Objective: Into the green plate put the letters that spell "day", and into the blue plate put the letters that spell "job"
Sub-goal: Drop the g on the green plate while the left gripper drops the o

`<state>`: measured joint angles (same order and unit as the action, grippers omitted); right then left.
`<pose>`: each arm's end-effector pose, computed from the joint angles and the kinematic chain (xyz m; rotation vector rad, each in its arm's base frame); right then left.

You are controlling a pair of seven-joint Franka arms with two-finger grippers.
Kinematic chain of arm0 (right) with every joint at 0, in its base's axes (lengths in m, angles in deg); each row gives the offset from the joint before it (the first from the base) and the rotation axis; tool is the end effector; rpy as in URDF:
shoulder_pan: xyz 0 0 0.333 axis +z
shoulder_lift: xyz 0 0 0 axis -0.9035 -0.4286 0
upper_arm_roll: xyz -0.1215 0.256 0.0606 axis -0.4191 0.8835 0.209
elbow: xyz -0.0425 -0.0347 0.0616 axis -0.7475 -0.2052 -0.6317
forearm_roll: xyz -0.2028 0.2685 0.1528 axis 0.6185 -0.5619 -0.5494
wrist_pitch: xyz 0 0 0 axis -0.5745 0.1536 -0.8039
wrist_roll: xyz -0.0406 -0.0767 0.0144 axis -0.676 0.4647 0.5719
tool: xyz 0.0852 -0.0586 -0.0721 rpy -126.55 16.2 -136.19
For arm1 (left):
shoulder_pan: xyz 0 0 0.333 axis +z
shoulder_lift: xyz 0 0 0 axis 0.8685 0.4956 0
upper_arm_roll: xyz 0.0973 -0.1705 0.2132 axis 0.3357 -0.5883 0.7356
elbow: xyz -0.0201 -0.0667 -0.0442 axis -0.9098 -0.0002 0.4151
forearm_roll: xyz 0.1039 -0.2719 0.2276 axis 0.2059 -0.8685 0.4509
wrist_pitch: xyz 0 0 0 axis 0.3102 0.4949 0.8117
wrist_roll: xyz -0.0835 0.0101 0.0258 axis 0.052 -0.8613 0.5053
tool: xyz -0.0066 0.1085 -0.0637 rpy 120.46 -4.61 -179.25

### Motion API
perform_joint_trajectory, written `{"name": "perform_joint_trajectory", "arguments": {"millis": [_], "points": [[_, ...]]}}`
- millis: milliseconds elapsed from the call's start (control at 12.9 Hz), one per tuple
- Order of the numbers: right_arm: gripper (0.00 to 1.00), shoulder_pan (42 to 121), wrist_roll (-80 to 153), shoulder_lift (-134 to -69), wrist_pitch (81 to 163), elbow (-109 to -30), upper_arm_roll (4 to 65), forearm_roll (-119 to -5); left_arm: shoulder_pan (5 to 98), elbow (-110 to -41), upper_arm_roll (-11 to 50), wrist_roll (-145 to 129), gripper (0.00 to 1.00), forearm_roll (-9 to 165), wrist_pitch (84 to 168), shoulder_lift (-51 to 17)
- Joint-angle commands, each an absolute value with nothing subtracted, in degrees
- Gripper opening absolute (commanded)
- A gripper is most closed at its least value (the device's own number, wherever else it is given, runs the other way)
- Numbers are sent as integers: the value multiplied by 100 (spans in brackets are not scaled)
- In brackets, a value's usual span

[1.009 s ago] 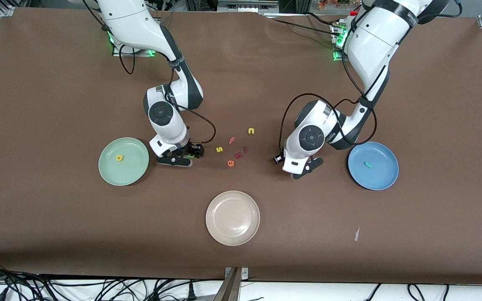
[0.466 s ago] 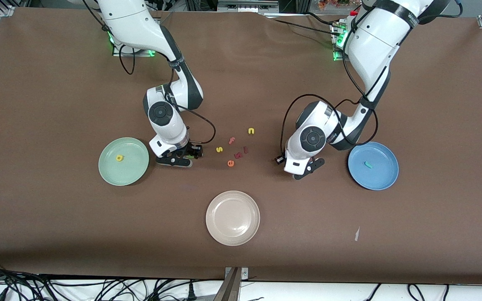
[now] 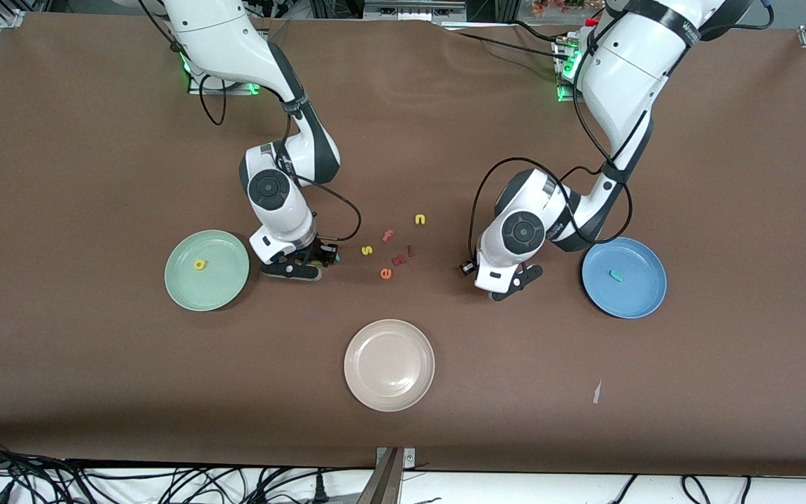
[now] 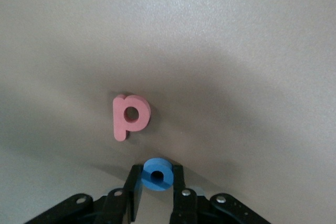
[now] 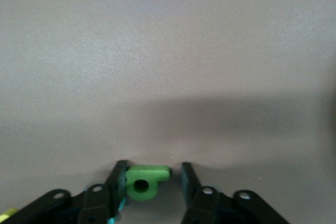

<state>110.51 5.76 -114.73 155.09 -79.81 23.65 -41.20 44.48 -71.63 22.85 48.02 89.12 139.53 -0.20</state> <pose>0.5290 0.2971 0.1556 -3.1093 0.1699 -0.1232 0.5479 -0.3123 0.1532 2.9788 0.8934 -0.2962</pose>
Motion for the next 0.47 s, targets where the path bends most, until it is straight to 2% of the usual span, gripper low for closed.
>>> {"name": "perform_joint_trajectory", "arguments": {"millis": [0, 155, 388], "points": [[38, 11138, 516, -11590, 15601, -7950, 2319, -4132, 4535, -7086, 2311, 4764, 13, 8880, 13499, -203], [34, 11147, 525, -11582, 15601, -7941, 2319, -4132, 4648, -6962, 2329, 4292, 14, 8871, 12963, -352], [33, 11138, 621, -11416, 15505, -7950, 2319, -4124, 5087, -6962, 2303, 3422, 16, 8871, 12382, -642]]}}
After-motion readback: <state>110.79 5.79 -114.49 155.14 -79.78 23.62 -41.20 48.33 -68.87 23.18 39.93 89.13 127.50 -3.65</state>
